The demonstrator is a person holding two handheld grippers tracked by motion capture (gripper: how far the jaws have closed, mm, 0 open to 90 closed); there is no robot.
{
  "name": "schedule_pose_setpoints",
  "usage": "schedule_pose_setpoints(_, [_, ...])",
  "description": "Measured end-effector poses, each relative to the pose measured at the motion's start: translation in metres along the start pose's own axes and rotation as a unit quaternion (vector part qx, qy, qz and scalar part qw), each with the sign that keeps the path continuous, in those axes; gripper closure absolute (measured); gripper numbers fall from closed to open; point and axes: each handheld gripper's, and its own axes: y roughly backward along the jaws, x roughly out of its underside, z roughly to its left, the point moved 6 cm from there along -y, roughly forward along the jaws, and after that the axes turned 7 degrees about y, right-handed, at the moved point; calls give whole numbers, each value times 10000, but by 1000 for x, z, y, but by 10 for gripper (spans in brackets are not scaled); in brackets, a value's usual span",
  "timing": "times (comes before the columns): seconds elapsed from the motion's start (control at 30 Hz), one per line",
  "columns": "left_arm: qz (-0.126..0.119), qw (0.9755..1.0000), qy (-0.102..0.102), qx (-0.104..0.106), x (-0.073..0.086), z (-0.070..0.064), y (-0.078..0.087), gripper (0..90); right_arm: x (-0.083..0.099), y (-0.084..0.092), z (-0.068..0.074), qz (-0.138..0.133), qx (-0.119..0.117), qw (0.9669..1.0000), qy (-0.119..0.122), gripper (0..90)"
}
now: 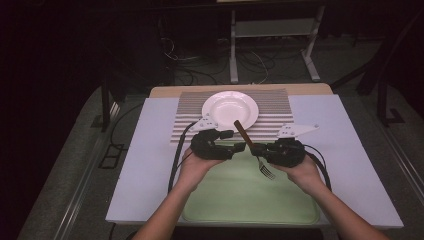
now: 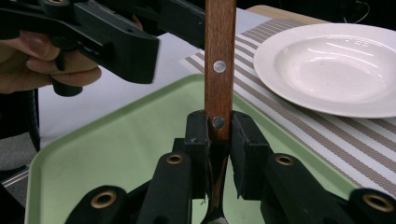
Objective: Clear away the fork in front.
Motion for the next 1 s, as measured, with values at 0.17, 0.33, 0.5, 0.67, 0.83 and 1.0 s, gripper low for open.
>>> schedule_pose_setpoints(0.17, [-77,9998,152,77,-2,-1,-3,426,-2,-6,7,16,-42,9999,97,770])
schedule_pose_setpoints(0.33, [-122,9994,295,147,-2,-1,-4,531,-4,-12,13,5,-49,9999,164,770])
schedule_pose_setpoints(0.5, [-138,9989,392,202,0,-1,-5,631,-6,-16,18,5,-17,9997,240,770])
schedule_pose_setpoints(0.67, [-211,9982,443,343,-1,-3,-4,745,-6,-18,22,38,29,9995,320,772])
schedule_pose_setpoints(0.83, [-247,9982,401,378,-2,-6,-3,767,-7,-18,22,16,20,9995,328,770])
schedule_pose_setpoints(1.0, [-262,9982,388,368,-5,-3,2,779,-6,-16,20,-9,-97,9996,269,609])
